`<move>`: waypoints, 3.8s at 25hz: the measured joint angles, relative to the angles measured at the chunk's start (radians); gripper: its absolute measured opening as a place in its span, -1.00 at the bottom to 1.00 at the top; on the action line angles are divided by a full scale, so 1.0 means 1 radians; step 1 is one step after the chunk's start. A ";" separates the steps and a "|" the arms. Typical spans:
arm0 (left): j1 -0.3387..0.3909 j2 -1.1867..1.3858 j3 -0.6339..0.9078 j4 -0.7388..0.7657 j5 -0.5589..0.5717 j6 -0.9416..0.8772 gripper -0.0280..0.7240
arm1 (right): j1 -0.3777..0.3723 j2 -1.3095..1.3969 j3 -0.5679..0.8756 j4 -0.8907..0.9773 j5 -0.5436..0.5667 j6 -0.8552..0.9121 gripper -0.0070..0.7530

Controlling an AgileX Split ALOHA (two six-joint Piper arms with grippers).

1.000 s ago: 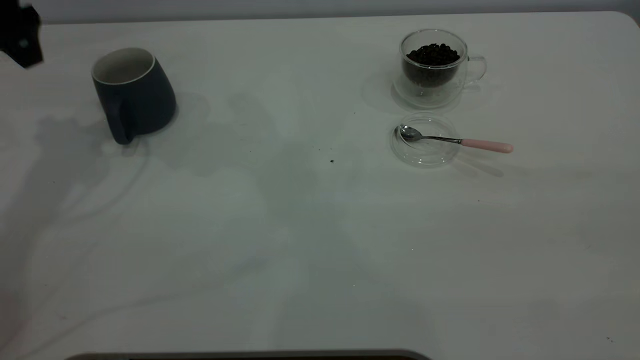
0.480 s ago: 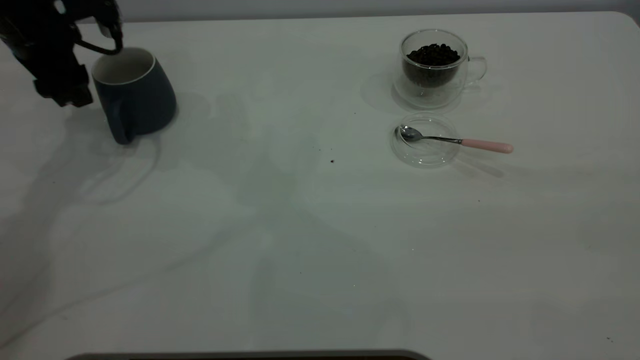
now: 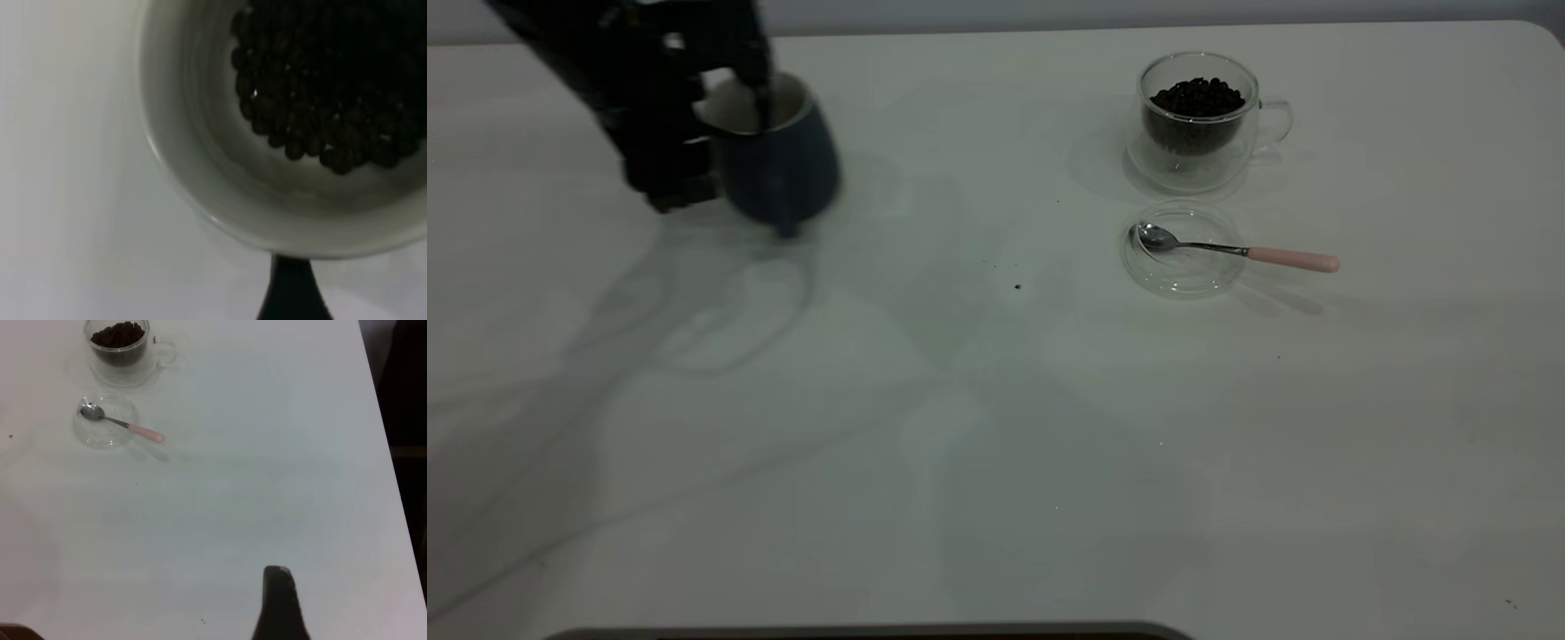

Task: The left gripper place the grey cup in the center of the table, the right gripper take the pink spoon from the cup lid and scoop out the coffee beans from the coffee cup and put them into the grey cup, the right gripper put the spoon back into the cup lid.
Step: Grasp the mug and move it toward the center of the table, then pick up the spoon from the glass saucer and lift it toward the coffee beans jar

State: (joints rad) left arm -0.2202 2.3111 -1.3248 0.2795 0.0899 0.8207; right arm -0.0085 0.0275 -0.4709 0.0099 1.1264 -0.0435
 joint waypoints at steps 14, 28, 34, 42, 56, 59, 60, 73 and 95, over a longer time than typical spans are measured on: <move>-0.218 0.000 -0.001 -0.001 -0.077 -0.117 0.58 | 0.000 0.000 0.000 0.000 0.000 0.000 0.55; -0.217 -0.499 -0.001 -0.001 0.432 -0.530 0.58 | 0.000 0.000 0.000 0.000 0.000 0.000 0.55; -0.217 -0.809 -0.001 -0.006 0.707 -0.709 0.58 | 0.000 0.000 0.000 0.000 0.000 0.000 0.55; -0.217 -1.092 -0.001 -0.006 1.072 -0.728 0.58 | 0.000 0.000 0.000 0.000 0.000 0.000 0.55; -0.217 -1.556 0.347 -0.039 1.080 -0.821 0.58 | 0.000 0.000 0.000 0.000 0.000 0.000 0.55; -0.217 -1.706 0.439 -0.093 1.080 -0.840 0.58 | 0.000 0.000 0.000 0.000 0.000 0.000 0.55; -0.217 -1.758 0.465 -0.113 1.080 -0.852 0.58 | 0.000 0.000 0.000 0.000 0.000 0.000 0.55; -0.081 -2.209 0.694 -0.186 1.076 -0.891 0.58 | 0.000 0.000 0.000 0.000 0.000 0.000 0.55; 0.173 -2.329 0.837 -0.219 1.049 -0.862 0.58 | 0.000 0.000 0.000 0.000 0.000 0.000 0.55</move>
State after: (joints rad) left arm -0.0470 -0.0181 -0.4873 0.0606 1.1391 -0.0414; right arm -0.0085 0.0275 -0.4709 0.0099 1.1264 -0.0435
